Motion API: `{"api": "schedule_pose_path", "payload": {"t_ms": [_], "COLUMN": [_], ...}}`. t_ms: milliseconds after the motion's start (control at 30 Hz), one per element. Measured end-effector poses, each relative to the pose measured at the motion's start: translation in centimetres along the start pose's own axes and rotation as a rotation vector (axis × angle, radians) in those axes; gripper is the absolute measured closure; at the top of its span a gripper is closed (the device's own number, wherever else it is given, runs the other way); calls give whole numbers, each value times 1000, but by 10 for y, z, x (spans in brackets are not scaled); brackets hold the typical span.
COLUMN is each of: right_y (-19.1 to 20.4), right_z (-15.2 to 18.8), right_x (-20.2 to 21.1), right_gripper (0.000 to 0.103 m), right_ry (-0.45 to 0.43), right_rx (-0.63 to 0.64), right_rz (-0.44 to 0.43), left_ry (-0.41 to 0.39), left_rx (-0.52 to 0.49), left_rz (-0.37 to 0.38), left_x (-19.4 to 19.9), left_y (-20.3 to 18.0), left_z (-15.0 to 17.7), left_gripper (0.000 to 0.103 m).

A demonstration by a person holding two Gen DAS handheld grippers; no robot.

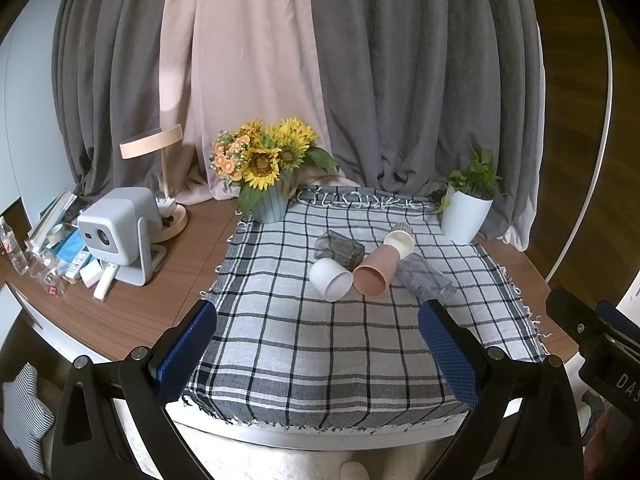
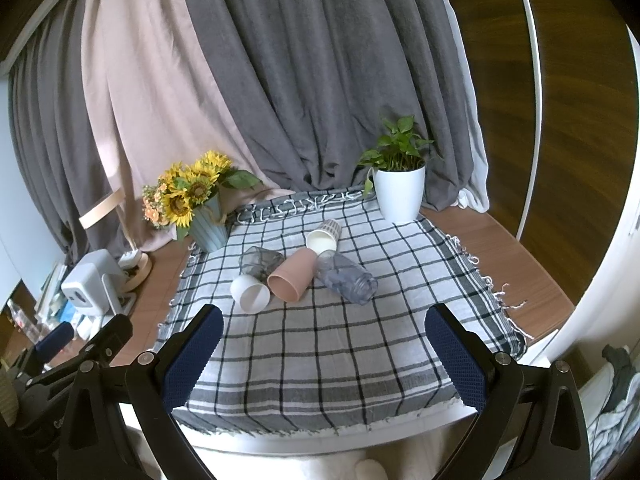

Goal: Flip cup upside down

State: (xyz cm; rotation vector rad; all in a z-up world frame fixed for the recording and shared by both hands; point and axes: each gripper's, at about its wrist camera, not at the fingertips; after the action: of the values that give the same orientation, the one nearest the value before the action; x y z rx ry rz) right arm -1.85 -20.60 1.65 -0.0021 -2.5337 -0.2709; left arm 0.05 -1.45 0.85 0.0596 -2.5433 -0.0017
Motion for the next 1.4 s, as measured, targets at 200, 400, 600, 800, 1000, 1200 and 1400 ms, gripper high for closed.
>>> {"api": "schedule_pose_path", "payload": {"t_ms": [200, 400, 600, 800, 1000, 1200, 1400], "right_y": [0, 0, -3, -4, -8, -16, -25], "right_z": [0, 1, 3, 1, -11, -36, -64], "right_x": [0, 0, -2, -18, -47, -94, -149], "right_gripper": [1, 1, 1, 1, 1, 1, 1], "right_ry": [0, 1, 10, 38, 65, 114, 155], "right_rx": [0, -1, -5, -12, -17, -17, -26], "right_rz": [0, 1, 3, 0, -6, -44, -64], "left_ry": [1, 2, 29, 70, 127, 172, 208], "left_rx": [1, 4, 12, 12, 32, 32, 46], "left_rz": [1, 0, -2, -17, -4, -14, -20], "left_x": [0, 1, -6, -26, -59, -100, -143], "left_y": [1, 2, 6, 4, -1, -14, -27], "left_z": [0, 2, 8, 2, -13, -33, -55], "left_gripper": [0, 0, 0, 0, 0, 0, 0]}}
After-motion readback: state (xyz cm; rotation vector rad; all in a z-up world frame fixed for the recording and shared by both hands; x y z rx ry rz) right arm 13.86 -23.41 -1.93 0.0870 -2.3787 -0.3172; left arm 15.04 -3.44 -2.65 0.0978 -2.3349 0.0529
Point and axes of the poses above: each gripper's, at about its wrist camera, not at the fingertips, and x roughly against the way its jaws point, y to its left, z to its underside, and after that the axes turned 4 degrees about -z, right-handed
